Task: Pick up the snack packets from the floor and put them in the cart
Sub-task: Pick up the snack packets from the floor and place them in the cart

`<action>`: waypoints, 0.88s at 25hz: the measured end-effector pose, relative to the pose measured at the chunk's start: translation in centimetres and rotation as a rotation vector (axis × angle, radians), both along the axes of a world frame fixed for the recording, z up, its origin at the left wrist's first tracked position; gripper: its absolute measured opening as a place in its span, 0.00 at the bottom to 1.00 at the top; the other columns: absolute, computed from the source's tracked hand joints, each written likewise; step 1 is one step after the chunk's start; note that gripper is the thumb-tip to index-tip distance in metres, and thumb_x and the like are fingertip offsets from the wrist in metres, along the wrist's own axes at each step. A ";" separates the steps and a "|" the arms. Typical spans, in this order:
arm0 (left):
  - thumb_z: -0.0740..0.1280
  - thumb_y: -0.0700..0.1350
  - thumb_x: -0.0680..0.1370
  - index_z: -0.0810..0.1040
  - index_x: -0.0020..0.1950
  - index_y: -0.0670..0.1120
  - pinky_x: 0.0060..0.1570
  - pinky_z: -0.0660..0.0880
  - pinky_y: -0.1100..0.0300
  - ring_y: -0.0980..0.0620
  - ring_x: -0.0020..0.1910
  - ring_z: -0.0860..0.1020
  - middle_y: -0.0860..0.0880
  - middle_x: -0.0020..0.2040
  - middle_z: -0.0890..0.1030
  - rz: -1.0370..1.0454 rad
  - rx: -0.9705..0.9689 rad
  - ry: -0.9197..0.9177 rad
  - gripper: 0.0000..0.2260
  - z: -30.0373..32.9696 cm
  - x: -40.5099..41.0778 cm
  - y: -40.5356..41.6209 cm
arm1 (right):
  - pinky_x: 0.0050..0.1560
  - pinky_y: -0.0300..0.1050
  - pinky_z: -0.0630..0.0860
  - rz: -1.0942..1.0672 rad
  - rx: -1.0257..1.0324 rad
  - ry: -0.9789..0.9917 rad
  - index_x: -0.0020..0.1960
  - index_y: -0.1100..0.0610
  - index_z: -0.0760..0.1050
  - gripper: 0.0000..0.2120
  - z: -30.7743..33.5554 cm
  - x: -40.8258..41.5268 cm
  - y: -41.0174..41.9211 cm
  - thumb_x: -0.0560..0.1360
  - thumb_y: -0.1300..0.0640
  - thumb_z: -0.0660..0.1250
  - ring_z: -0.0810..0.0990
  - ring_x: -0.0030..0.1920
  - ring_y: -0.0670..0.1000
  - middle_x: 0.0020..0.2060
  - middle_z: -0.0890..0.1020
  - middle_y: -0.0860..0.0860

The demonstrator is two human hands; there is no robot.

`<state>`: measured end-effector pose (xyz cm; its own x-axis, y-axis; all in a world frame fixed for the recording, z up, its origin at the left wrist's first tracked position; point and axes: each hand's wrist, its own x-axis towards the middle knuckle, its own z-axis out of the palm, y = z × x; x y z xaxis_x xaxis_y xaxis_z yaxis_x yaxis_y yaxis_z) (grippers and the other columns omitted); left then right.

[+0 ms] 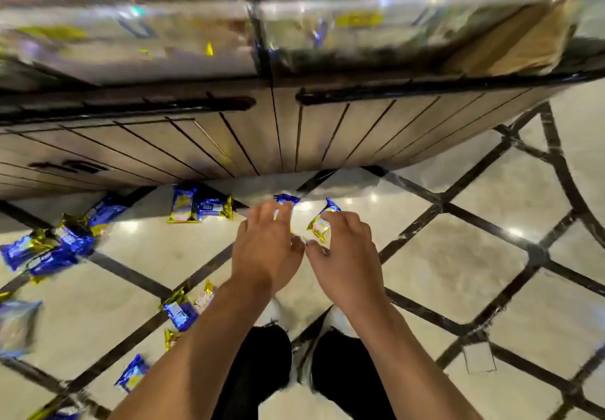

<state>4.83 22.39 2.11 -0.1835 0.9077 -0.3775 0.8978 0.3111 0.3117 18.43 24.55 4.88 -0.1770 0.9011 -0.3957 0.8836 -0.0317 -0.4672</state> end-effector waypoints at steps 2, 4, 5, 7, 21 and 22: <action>0.64 0.54 0.76 0.67 0.72 0.52 0.65 0.67 0.51 0.44 0.67 0.66 0.49 0.69 0.71 0.003 0.002 0.025 0.25 -5.4 0.4 0.8 | 0.56 0.51 0.73 -0.016 -0.003 0.006 0.67 0.52 0.70 0.22 -5.2 -0.1 0.9 0.74 0.48 0.64 0.69 0.62 0.54 0.63 0.72 0.50; 0.62 0.55 0.75 0.67 0.72 0.51 0.65 0.67 0.50 0.44 0.67 0.67 0.49 0.68 0.72 -0.001 -0.005 0.039 0.25 -11.7 0.7 2.0 | 0.56 0.52 0.73 -0.053 -0.014 0.014 0.68 0.52 0.70 0.23 -11.1 0.0 1.7 0.74 0.49 0.65 0.68 0.64 0.55 0.64 0.71 0.50; 0.60 0.56 0.74 0.67 0.72 0.51 0.65 0.67 0.50 0.44 0.66 0.68 0.48 0.68 0.72 -0.014 -0.010 0.040 0.27 -14.7 0.9 2.6 | 0.56 0.52 0.73 -0.074 -0.012 0.019 0.67 0.51 0.70 0.23 -14.1 0.0 2.2 0.74 0.48 0.65 0.68 0.65 0.54 0.64 0.71 0.49; 0.59 0.56 0.73 0.66 0.74 0.49 0.64 0.67 0.49 0.43 0.66 0.68 0.47 0.67 0.72 -0.018 0.000 0.029 0.29 -20.5 1.0 3.8 | 0.56 0.51 0.73 -0.116 0.002 0.038 0.66 0.52 0.71 0.22 -20.0 -0.1 3.1 0.74 0.47 0.65 0.67 0.66 0.54 0.63 0.71 0.49; 0.70 0.58 0.72 0.54 0.79 0.52 0.68 0.67 0.48 0.39 0.72 0.60 0.43 0.76 0.57 0.146 0.000 0.167 0.40 -44.0 0.1 5.6 | 0.68 0.57 0.64 -0.389 0.056 -0.163 0.77 0.50 0.57 0.41 -46.2 1.0 3.2 0.70 0.39 0.69 0.58 0.70 0.59 0.74 0.53 0.55; 0.70 0.58 0.72 0.54 0.79 0.52 0.67 0.67 0.49 0.40 0.71 0.61 0.43 0.76 0.58 0.162 0.000 0.161 0.40 -44.5 0.0 5.6 | 0.67 0.57 0.65 -0.399 0.039 -0.154 0.77 0.50 0.55 0.42 -46.6 1.1 3.1 0.70 0.39 0.69 0.59 0.69 0.60 0.74 0.52 0.56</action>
